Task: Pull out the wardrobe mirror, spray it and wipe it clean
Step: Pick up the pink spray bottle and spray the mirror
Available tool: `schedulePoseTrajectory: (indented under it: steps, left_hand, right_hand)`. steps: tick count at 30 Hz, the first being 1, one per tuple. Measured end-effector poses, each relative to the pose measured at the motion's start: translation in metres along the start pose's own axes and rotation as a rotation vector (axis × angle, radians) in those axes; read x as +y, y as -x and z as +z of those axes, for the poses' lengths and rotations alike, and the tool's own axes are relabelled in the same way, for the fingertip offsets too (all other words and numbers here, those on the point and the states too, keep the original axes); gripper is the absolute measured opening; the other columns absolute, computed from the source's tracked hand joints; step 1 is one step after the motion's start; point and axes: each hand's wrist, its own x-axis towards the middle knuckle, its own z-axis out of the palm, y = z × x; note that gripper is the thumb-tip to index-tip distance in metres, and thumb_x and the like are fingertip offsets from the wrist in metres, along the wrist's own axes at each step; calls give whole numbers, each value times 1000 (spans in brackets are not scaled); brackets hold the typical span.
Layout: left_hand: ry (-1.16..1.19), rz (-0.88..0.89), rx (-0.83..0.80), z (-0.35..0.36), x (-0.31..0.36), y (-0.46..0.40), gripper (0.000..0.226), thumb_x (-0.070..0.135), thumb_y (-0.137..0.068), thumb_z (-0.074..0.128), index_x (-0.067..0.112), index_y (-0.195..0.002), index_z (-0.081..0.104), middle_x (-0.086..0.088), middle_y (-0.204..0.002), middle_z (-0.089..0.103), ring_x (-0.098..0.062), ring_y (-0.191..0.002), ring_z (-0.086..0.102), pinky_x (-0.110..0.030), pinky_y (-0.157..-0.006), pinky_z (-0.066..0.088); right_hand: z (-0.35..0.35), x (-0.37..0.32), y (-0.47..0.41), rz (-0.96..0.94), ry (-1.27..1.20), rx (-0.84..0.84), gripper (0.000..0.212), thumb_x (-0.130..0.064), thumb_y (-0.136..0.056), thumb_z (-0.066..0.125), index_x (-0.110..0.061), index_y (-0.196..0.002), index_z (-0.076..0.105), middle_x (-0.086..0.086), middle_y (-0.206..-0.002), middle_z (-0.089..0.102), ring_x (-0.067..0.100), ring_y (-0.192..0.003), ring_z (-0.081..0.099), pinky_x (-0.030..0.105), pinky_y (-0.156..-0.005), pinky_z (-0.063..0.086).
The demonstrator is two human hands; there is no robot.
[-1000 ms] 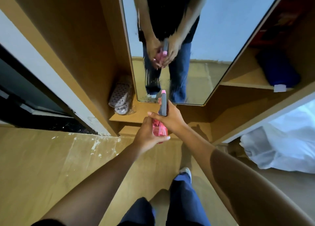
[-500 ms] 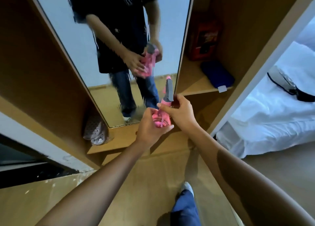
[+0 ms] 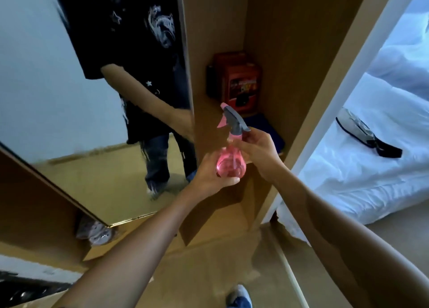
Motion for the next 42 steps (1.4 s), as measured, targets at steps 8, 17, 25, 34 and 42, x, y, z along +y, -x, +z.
schedulePoseTrajectory:
  steps: [8,17,25,34,42]
  left_hand:
    - [-41,-221,54,17,17,-71,59,27,-72,83,33,-121,50,18,-110,55,-6,-113,52,-33,-107,39]
    - [106,-303,309,31,-4,-114,79,16,-65,88,16,-133,48,4,-127,56,-16,-121,53,-30,-104,41]
    - [253,-422,368,42,-29,-136,72,5,-74,80,14,-135,42,-6,-134,51,-22,-129,47,-31,-106,37]
    - [229,-439,467,47,-40,-149,72,-1,-68,83,10,-129,48,-5,-120,61,-18,-113,58,-23,-91,45]
    - [154,-433,470,51,-47,-150,70,7,-74,81,14,-132,42,10,-106,51,-6,-105,48,-17,-89,36]
  right_hand:
    - [-31,9,-72,10,-96,-131,18,-12,-90,65,-6,-107,68,4,-94,74,16,-82,72,26,-71,57]
    - [-24,31,-139,52,-6,-353,15,-8,-91,63,-13,-104,67,10,-106,71,20,-99,67,35,-92,54]
    - [-13,60,-170,112,-89,-399,25,-3,-90,64,2,-115,65,18,-110,68,27,-102,65,30,-90,52]
    - [-4,76,-185,165,-90,-457,32,-6,-90,65,0,-121,62,15,-120,66,24,-111,63,21,-87,51]
    - [3,82,-184,146,-137,-496,41,1,-88,65,0,-128,57,14,-128,62,21,-120,57,30,-101,46]
